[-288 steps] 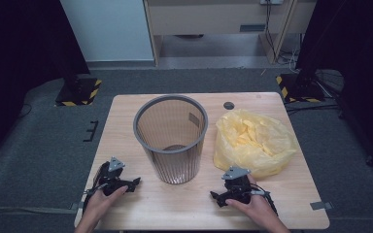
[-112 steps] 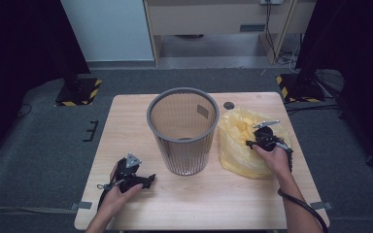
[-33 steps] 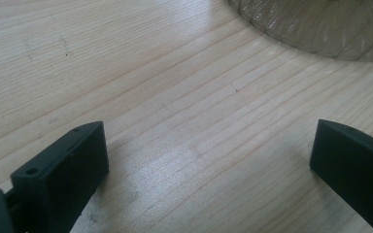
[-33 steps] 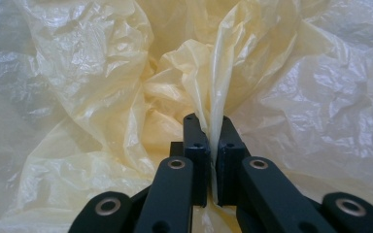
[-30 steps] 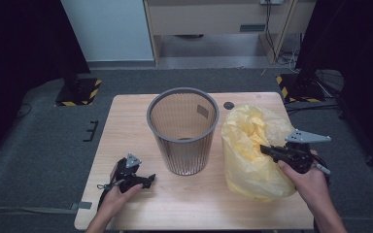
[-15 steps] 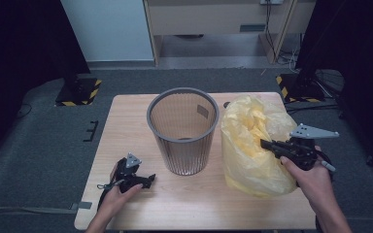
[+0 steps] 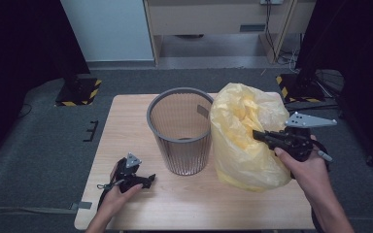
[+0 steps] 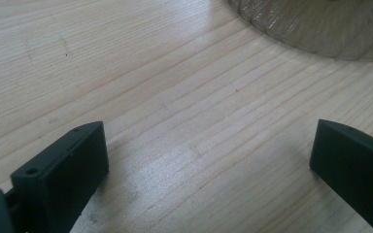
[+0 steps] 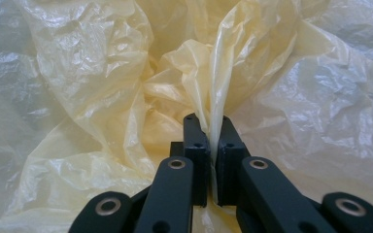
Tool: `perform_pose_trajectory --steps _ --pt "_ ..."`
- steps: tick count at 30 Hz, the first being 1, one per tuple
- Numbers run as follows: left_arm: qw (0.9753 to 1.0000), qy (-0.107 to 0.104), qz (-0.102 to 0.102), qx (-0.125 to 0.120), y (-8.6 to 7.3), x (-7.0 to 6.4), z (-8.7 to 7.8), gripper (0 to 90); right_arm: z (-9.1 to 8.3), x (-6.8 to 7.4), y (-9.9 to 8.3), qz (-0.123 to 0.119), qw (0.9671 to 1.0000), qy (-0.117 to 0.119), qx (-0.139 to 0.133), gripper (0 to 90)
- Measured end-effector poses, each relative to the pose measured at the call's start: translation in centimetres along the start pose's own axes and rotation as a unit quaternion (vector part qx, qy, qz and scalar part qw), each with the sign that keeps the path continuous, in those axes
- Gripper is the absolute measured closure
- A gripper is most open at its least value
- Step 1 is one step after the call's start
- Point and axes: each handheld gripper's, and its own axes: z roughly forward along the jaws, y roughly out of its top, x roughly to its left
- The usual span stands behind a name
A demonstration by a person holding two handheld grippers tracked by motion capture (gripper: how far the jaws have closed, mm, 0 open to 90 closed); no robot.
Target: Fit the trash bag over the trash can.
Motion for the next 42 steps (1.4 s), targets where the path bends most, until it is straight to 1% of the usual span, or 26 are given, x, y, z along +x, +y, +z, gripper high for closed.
perform_pose_trajectory --steps 7,9,12,15,19,25,30,36,38,40,42 --pt "1.0 -0.001 0.0 0.0 0.0 0.0 0.0 0.0 0.7 0.9 1.9 -0.009 0.9999 0.009 -0.001 86.8" --pt "1.0 0.0 0.0 0.0 0.0 0.0 0.0 0.0 0.8 1.1 2.2 -0.011 0.9999 0.011 -0.001 86.7" --pt "1.0 -0.001 0.0 0.0 0.0 0.0 0.0 0.0 1.5 1.4 2.8 -0.014 0.9998 0.016 0.001 86.8" --pt "1.0 -0.001 0.001 0.0 0.0 0.0 0.0 0.0 1.8 1.5 3.0 -0.01 0.9997 0.022 0.0 86.8" --pt "1.0 -0.001 0.001 0.0 0.0 0.0 0.0 0.0 2.1 1.3 3.3 0.004 0.9992 0.038 -0.01 86.8" --pt "1.0 -0.001 0.001 0.0 0.0 0.0 0.0 0.0 1.7 1.0 3.6 0.012 0.9989 0.041 -0.019 86.8" --pt "1.0 -0.001 0.001 0.0 0.0 0.0 0.0 0.0 1.5 1.1 4.0 0.014 0.9985 0.046 -0.027 86.8" --pt "1.0 0.0 0.001 0.001 0.0 0.0 0.0 0.0 1.8 1.7 5.5 0.013 0.9976 0.055 -0.041 86.8" --pt "1.0 0.0 0.001 0.001 0.0 0.0 0.0 0.0 1.9 1.8 5.8 0.012 0.9976 0.055 -0.041 86.8" --pt "1.0 0.0 0.003 0.001 0.0 0.0 0.0 0.0 2.4 2.1 6.6 0.009 0.9975 0.056 -0.042 86.8" --pt "1.0 0.0 0.001 0.0 0.0 0.0 0.0 0.0 2.5 2.2 6.9 0.01 0.9975 0.056 -0.042 86.8"
